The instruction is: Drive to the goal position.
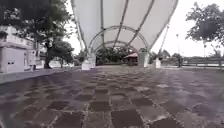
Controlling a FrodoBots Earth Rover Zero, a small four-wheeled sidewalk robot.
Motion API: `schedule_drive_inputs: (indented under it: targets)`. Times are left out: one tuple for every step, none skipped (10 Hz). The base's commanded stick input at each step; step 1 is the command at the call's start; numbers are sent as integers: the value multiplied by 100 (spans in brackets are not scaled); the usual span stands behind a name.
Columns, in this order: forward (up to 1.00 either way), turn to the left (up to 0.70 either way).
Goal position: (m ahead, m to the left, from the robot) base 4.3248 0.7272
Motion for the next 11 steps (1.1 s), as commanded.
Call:
schedule_drive_inputs:
  targets:
    - [100,0]
    - [100,0]
    - [100,11]
    - [100,33]
    - [100,10]
    - [100,4]
    - [100,0]
    - [100,0]
    - [100,0]
    - [100,0]
    - [100,0]
